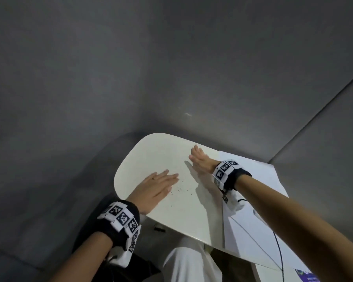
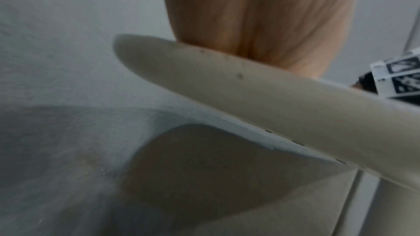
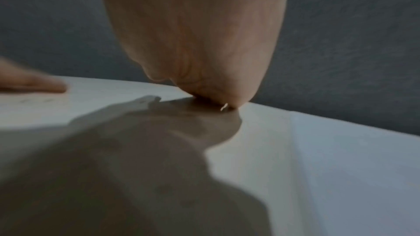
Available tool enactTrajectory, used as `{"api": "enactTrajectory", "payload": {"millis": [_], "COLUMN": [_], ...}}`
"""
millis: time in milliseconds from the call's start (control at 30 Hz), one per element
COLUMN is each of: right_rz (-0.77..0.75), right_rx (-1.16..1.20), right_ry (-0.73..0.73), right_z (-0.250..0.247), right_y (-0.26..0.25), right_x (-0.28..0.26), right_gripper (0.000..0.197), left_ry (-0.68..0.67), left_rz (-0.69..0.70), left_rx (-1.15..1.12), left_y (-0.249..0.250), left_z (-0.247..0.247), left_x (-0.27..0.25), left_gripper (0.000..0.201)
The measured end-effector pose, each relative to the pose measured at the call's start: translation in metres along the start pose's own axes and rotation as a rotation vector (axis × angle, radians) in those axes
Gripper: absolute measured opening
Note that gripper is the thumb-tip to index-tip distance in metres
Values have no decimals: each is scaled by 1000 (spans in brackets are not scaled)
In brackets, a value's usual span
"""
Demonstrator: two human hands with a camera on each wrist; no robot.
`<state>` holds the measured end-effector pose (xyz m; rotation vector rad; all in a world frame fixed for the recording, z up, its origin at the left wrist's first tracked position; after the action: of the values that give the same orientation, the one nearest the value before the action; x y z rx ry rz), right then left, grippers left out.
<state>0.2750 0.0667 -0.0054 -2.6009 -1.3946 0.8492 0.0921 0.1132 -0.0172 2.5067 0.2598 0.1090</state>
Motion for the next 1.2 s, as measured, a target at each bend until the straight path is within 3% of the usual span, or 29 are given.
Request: {"api": "enactTrajectory", "payload": {"millis": [67,167,267,367,433,500,567,667,700,767,800,867,1000,1100,1200], "right_rz": [-88,-365,-488,-323,-83,96,140,-148,-231,-265,-241,-138,108,233,317], "right_rx": [-93,-148,53,201,266,231,175,154,203,280,296,277,248,178,220], "right_ry": [-34,-215,-287,14,130,69,28,-175,-209,-122,-14,182,334,489,531], "right_z": [16,56,70,46,35,39,45,64,69,74,74,83,118,115,102], "right_y": [-29,-79,-84,-54,-30,-21,-28,-61,-69,-73,-71,-64,-58,-57,-66], "right_x": [-1,-44,-96,-106,-98,-86,-77,-88,-100,-127,-139,-158,-160,-138,-110], "right_gripper": [59,60,54,57,61,62,59,56,55,56,58,64,72,82,71], "left_ry": [103,218,202,111,45,0,65,263,282,227,190,161,159,323,263], "left_rz": [-89,-284,-405,-407,-245,-62,-13,-143,-206,-347,-394,-347,-131,-255,-457], "left_rx": [-163,-187,-108,191,278,159,-152,-461,-436,-171,10,210,-63,-68,-36], "left_y": [-19,-50,-68,-58,-34,-13,-9,-34,-43,-56,-60,-55,-39,-64,-92], "left_z": [-15,-36,-39,-26,-11,0,-9,-35,-40,-38,-34,-26,-23,-37,-35], "left_x": [2,3,11,19,21,18,14,13,15,19,20,18,-4,-31,-52], "left_gripper": [50,52,56,56,53,49,42,39,41,49,52,52,44,47,53]}}
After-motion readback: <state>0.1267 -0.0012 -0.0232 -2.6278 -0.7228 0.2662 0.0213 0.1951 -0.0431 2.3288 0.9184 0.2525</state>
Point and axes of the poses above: each hand's wrist, its own x-axis towards the middle knuckle, its own z-axis out of the palm, y = z × x, the point moved 8 cm from there along x, towards the middle knuckle, and after that the axes turned 7 degrees about -z, right-handed, at the moved point
